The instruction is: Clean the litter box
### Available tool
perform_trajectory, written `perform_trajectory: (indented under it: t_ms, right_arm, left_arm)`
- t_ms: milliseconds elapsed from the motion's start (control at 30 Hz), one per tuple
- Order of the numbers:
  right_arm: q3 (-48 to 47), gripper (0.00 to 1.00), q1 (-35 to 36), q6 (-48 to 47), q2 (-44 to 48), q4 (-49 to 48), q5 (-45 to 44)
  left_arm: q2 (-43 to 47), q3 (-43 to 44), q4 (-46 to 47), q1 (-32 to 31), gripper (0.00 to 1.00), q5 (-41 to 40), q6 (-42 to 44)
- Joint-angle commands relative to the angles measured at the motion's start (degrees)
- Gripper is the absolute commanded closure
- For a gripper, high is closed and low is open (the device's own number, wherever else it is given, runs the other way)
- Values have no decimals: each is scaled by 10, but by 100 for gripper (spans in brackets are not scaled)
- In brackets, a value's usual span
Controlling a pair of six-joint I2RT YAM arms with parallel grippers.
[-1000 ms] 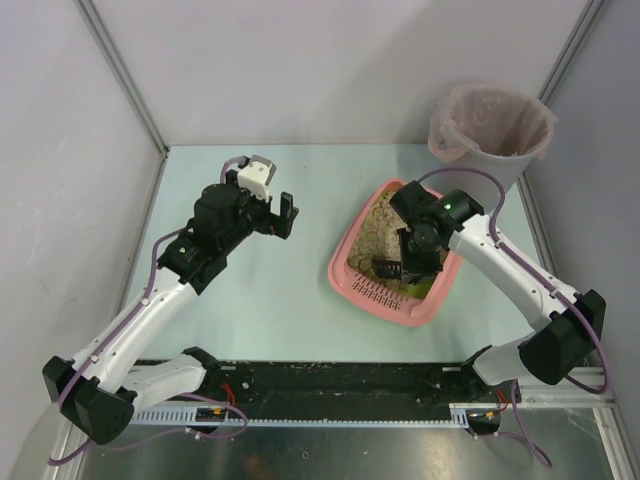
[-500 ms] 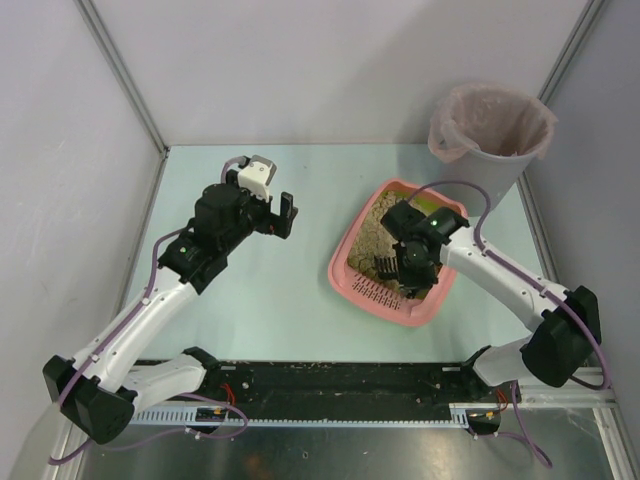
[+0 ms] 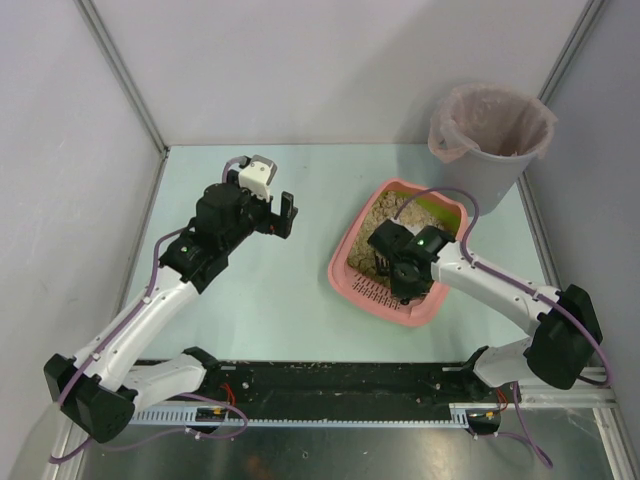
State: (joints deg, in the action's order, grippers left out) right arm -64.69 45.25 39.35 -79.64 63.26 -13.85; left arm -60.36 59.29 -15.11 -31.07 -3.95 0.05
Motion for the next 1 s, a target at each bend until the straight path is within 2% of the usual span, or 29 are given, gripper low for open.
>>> perform_trajectory:
  t_ms: [0, 167, 233, 333, 467, 600, 967]
  right_arm:
    - [3, 60, 4, 28, 11, -59, -64]
    - [3, 34, 4, 19, 17, -87, -67]
    - [3, 31, 5, 17, 19, -93, -73]
    - [3, 32, 5, 20, 20, -109, -98]
    - [25, 47, -3, 17, 22, -154, -148]
    - [62, 49, -33, 11, 27, -209, -124]
    - [111, 47, -35, 5, 26, -241, -93]
  left_arm:
    - [1, 4, 11, -5, 0, 1, 17]
    - [0, 4, 10, -5, 0, 1, 17]
    - [0, 4, 11, -5, 0, 2, 18]
    - [0, 3, 10, -5, 0, 2, 18]
    - [0, 3, 10, -4, 0, 1, 20]
    - [2, 3, 11, -5, 0, -2, 20]
    - [-6, 2, 11, -4, 1, 3, 20]
